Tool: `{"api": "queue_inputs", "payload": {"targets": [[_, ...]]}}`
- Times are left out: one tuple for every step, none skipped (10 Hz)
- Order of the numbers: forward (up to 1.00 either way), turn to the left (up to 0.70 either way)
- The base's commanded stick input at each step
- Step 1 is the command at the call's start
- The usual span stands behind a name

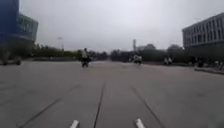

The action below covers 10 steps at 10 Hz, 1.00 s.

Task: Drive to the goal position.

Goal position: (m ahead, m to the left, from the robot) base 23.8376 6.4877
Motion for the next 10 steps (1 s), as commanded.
{"api": "queue_inputs", "payload": {"targets": [[1.0,0.0],[1.0,0.0],[1.0,-0.01],[1.0,-0.13],[1.0,-0.28],[1.0,-0.28],[1.0,0.0],[1.0,0.0],[1.0,0.0],[1.0,0.0]]}}
